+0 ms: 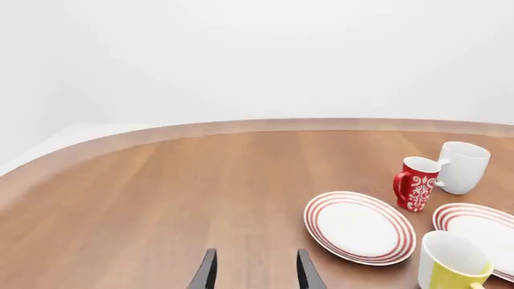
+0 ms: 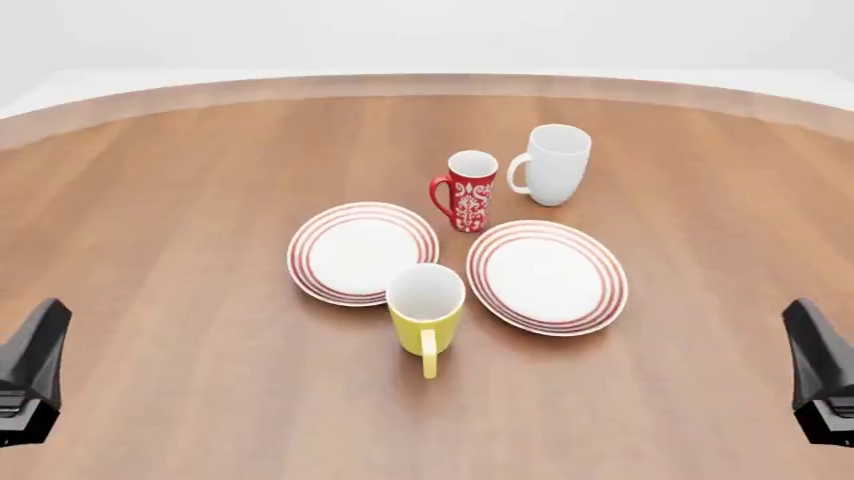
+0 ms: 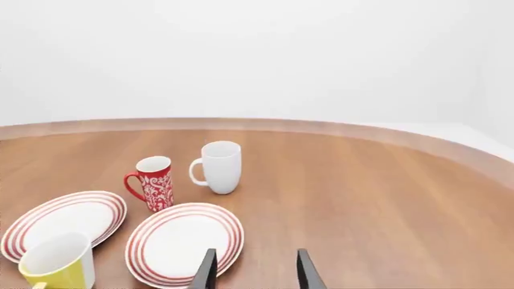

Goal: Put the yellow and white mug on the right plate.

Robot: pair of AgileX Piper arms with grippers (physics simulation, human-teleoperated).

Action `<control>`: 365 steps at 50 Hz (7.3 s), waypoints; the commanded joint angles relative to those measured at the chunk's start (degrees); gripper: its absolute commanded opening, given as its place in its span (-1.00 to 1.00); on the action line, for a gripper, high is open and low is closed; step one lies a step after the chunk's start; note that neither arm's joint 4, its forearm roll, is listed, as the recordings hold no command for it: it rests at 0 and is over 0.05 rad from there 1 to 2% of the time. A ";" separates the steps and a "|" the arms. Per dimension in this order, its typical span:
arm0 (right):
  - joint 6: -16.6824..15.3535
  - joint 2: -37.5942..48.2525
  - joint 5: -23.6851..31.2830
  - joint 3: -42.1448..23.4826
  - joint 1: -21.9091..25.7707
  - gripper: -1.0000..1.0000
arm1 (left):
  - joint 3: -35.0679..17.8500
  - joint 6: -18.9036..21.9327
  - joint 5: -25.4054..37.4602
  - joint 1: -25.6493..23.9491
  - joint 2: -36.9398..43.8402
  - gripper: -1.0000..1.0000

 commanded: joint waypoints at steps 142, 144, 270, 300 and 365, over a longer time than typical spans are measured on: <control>11.18 56.57 34.99 -62.49 41.95 1.00 | -0.16 -0.01 -0.07 0.00 0.30 1.00; 11.37 56.65 34.69 -62.73 42.55 1.00 | -0.16 -0.02 -0.08 -0.02 0.30 1.00; 30.34 81.92 29.60 -59.83 47.03 1.00 | -0.16 -0.02 -0.07 -0.01 0.30 1.00; 32.96 84.59 22.45 -54.09 47.46 1.00 | -0.16 -0.02 -0.07 -0.01 0.29 1.00; 37.34 93.51 10.33 -47.70 47.47 1.00 | -0.16 -0.02 -0.07 -0.01 0.30 1.00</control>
